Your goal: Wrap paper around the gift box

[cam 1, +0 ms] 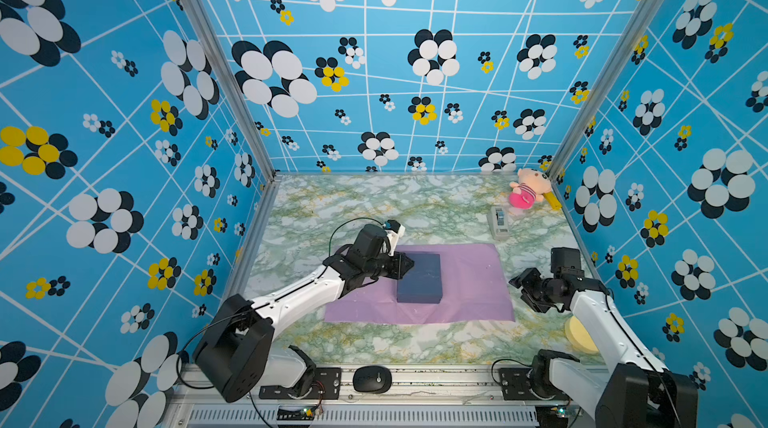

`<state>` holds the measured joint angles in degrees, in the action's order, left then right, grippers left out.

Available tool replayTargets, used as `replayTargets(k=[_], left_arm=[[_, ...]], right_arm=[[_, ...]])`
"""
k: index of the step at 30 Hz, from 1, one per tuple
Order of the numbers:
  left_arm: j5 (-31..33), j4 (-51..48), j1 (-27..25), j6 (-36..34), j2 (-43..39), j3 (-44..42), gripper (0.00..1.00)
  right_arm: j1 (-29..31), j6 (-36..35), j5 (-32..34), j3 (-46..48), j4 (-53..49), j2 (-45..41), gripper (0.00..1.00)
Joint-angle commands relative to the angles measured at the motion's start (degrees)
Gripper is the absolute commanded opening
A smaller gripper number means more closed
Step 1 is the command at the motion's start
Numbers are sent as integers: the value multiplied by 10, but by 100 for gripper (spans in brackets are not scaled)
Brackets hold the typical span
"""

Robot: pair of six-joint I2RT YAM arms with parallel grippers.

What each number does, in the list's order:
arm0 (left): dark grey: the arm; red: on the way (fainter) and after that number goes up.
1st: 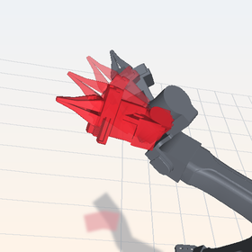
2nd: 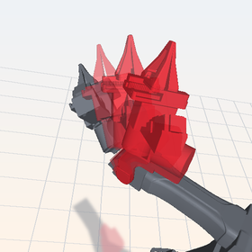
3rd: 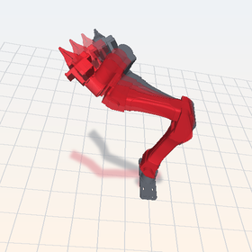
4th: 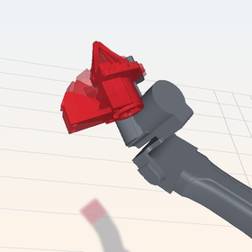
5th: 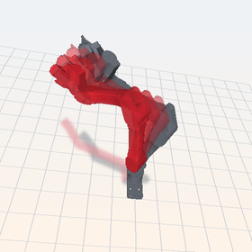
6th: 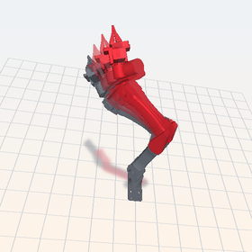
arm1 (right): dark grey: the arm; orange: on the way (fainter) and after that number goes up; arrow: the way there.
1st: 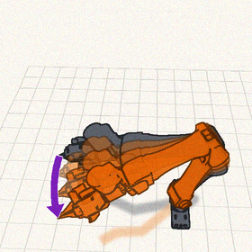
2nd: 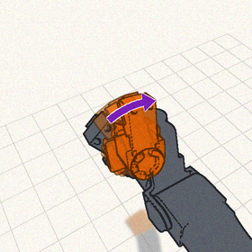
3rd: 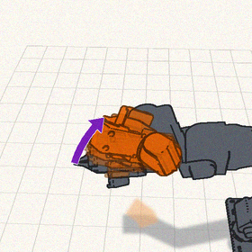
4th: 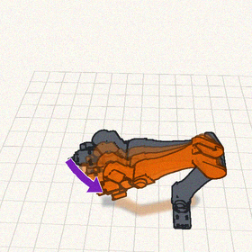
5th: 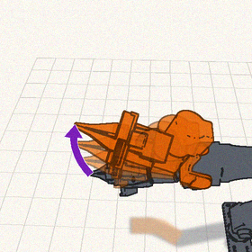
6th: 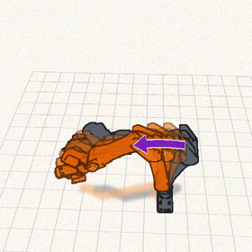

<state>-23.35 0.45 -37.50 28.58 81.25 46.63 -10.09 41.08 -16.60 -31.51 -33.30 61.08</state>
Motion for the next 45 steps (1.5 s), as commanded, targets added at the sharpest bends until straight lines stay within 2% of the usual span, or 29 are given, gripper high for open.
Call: replayTargets(k=[1, 4, 9, 13, 18, 23, 26, 28, 32, 36, 45], left_arm=[[-29, 23, -6, -21, 49, 17, 13], [-32, 35, -6, -19, 77, 14, 13], [-34, 45, -7, -15, 93, 7, 12], [-34, 50, -7, -13, 98, 4, 12], [-35, 56, -7, -10, 102, 2, 12], [-35, 65, -7, -5, 102, -5, 12], [-32, 66, -7, -4, 102, -8, 11], [-31, 69, -7, -3, 102, -8, 11], [-27, 70, -6, -2, 105, -7, 11], [-26, 71, -6, 1, 112, -4, 11], [-19, 73, -6, 6, 110, -7, 11]], right_arm=[[-4, -23, 16, 9, -22, 23, 58], [-4, -33, 12, 9, -23, 48, 59], [-2, -50, -79, 20, 5, 88, 60], [-2, -50, -164, 32, 68, 86, 59], [-2, -41, -237, 39, 163, 95, 59], [-3, -66, -245, 19, 245, 147, 59], [-3, -92, -271, -9, 269, 187, 59], [-3, -110, -285, -32, 251, 204, 58], [3, -152, -252, -54, 144, 178, 52], [18, -183, -181, -54, 47, 133, 37], [78, -181, -146, -83, 22, 116, 10]])
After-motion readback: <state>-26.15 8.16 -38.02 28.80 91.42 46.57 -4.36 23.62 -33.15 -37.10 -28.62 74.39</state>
